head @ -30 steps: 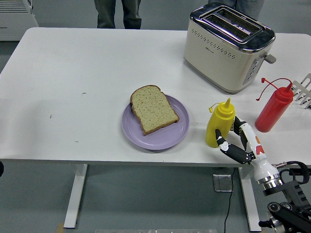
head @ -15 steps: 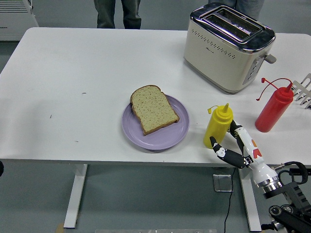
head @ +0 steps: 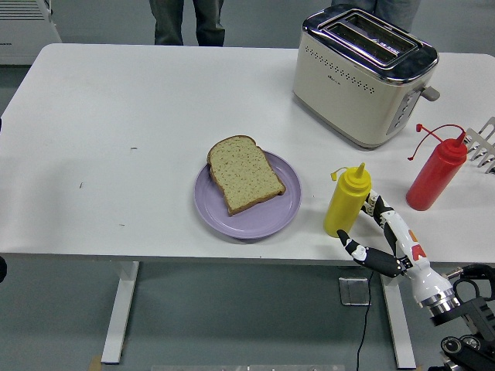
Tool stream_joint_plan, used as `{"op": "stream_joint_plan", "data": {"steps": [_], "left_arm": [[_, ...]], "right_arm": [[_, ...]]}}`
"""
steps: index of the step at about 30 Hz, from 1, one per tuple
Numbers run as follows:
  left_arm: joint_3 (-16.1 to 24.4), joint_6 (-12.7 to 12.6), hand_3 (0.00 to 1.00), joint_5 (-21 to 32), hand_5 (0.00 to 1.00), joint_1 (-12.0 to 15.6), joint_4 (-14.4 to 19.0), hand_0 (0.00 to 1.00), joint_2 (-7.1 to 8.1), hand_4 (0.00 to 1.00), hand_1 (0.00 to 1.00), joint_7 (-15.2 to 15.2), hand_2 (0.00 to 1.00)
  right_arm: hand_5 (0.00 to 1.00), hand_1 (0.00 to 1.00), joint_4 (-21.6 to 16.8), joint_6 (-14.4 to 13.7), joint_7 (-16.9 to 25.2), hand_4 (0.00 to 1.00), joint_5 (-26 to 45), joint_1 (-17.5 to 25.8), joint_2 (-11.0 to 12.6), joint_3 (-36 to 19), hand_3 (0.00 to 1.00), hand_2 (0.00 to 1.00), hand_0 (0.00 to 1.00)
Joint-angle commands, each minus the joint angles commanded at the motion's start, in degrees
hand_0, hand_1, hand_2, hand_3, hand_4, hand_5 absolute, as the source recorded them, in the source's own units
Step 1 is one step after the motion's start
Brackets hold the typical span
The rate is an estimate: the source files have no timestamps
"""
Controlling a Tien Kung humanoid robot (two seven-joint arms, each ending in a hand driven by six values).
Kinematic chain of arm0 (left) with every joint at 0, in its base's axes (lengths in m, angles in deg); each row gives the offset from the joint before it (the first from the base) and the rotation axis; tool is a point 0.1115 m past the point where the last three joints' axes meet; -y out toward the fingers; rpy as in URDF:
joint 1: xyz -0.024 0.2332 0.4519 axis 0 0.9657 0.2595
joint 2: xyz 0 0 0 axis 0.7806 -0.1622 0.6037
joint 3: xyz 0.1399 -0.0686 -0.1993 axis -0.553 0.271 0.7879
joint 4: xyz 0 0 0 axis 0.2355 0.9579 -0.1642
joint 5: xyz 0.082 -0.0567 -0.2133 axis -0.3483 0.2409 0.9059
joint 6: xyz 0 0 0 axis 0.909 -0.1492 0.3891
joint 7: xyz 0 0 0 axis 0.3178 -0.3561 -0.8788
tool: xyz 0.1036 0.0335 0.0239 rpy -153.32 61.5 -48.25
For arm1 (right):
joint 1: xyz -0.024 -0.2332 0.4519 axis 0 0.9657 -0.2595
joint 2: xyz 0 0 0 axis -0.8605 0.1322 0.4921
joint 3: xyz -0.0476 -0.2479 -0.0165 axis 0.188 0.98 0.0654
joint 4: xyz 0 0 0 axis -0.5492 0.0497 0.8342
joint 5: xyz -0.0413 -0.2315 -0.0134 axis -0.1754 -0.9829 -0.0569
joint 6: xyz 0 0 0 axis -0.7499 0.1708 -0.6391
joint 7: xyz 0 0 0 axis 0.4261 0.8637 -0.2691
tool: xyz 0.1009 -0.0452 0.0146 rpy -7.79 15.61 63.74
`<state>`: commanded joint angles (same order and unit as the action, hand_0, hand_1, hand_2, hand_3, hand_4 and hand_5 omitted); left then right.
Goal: Pick up the cup,pour liquid into bread,place the cup on the desk
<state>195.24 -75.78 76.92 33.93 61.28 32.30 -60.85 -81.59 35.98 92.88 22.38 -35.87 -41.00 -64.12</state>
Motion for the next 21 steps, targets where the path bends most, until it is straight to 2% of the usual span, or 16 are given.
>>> {"op": "stream_joint_plan", "data": {"steps": [5, 9, 17, 21], "left_arm": [[0.0, 0.0, 0.815, 0.0, 0.998, 0.1, 0.0, 0.828, 0.09, 0.654, 0.818, 0.0, 0.859], [-0.1, 0.0, 0.815, 0.0, 0.998, 0.1, 0.1, 0.828, 0.15, 0.654, 0.818, 0.0, 0.859], [-0.3, 0.0, 0.816, 0.0, 0.998, -0.1, 0.1, 0.828, 0.2, 0.654, 0.818, 0.0, 0.859], [-0.2, 0.0, 0.816, 0.0, 0.998, 0.0, 0.1, 0.828, 0.29, 0.654, 0.818, 0.0, 0.859]], "right_arm": [[0.108, 0.85, -1.7, -0.3, 0.0, 0.687, -0.7, 3.0, 2.0, -2.3, 0.998, 0.961, 0.907], [0.097, 0.845, -1.5, -0.9, 0.1, 0.673, -0.2, 4.3, 2.9, -3.5, 0.998, 0.958, 0.905], [0.123, 0.849, -1.0, -1.6, 0.2, 0.694, 0.3, 6.4, 3.1, -6.3, 0.998, 0.958, 0.903], [0.125, 0.84, -1.8, -2.4, 0.3, 0.709, 0.3, 9.6, 3.7, -10.2, 0.998, 0.95, 0.894]]}}
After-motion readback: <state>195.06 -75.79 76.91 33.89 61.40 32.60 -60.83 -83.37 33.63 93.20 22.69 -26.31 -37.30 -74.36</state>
